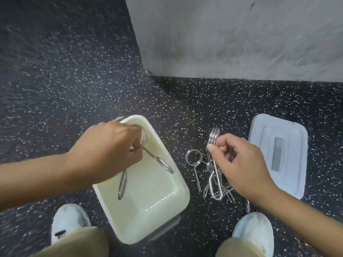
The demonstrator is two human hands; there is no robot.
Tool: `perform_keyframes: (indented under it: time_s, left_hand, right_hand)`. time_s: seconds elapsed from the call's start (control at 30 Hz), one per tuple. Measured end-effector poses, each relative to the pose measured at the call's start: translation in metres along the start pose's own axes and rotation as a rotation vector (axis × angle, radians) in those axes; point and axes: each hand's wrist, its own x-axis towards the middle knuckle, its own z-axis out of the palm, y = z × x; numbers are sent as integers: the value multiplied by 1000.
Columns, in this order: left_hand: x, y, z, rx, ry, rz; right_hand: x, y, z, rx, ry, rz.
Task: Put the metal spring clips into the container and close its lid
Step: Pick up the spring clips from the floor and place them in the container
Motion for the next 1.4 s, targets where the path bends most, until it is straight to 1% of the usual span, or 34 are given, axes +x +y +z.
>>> perform_keyframes:
  time_s: [0.1,0.23,0.33,0.4,0.47,0.57,0.67,0.77,0.87,0.97,1.03,1.07,1.13,1.23,1.4]
  left_hand:
    - [-30,-4,20,-52,-41,-137]
    - [-40,2,56,-120,-193,-300]
    - [-40,7,89,-112,-285,-349]
    - [-39,11,109,-84,-373,-384]
    - [-39,12,125,-107,-449,-415]
    - [-32,11,145,-171,-492,-441]
    - [-20,19,158,-212,-516,-480]
    - [-13,30,169,-200,-557,-472]
    - [-16,34,172,-236,-610,-454]
    - [-18,25,151,-416,-699,-414]
    - [-20,8,124,-555,-775,-357]
    - [-22,-3,108,-580,-796,-336]
    - [-28,-26,78,-558,-768,-332]
    - [-38,-59,46,-481,-638,-405]
    - [-49,-91,32,-456,-470,-543]
  right_hand:
    - [2,-21,2,-135,-59,-101]
    - [13,-43,4,-278,-99,-270]
    - [20,-50,7,-351,-144,-358]
    - [25,-53,10,-383,-181,-384]
    - [28,-55,14,-404,-217,-401]
    - [32,-58,23,-422,-262,-425]
    - [35,-61,36,-414,-265,-446]
    - [36,-64,51,-434,-286,-489]
    - [36,-66,63,-492,-358,-561]
    - [34,-68,74,-590,-436,-700]
    - [35,-69,85,-702,-490,-783]
    - [35,-68,92,-745,-509,-826]
    - [34,-66,104,-792,-552,-951]
    - [30,-69,116,-872,-656,-1158]
    - [22,-65,157,-1100,-868,-1444]
